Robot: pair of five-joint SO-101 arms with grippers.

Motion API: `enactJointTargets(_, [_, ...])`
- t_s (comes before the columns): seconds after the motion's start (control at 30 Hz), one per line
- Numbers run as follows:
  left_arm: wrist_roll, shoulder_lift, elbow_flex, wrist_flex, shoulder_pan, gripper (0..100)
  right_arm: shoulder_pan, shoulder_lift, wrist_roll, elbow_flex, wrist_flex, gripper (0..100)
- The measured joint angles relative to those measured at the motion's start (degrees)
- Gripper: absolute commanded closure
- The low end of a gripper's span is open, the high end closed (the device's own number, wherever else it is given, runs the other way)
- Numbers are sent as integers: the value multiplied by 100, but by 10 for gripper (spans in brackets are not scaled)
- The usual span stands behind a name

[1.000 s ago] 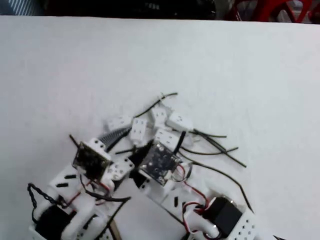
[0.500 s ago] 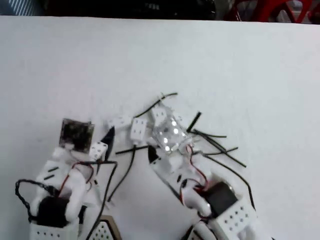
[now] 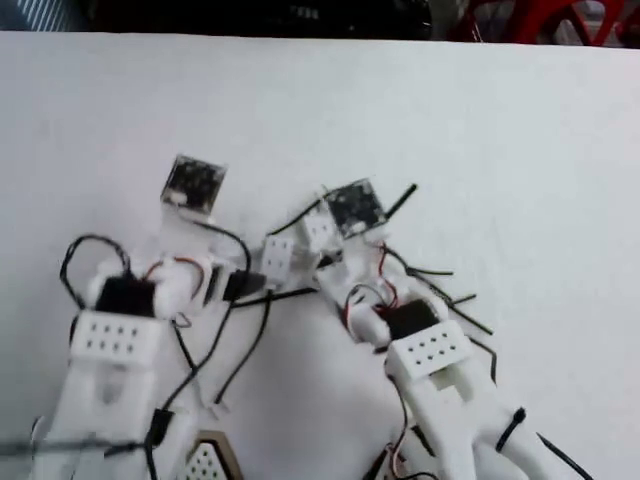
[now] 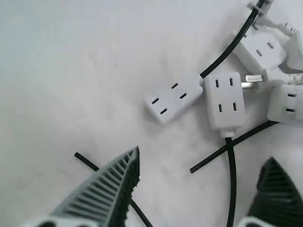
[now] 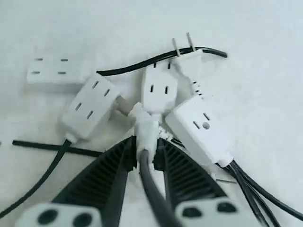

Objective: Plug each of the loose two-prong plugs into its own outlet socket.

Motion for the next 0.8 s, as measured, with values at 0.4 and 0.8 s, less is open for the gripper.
enactJointTargets(0.4, [677,3209,-1697,0,809,593,941,35,-853,0,-352,981])
enactJointTargets(0.8, [818,5969,-3226,0,985,710,967,35,-862,0,-352,981])
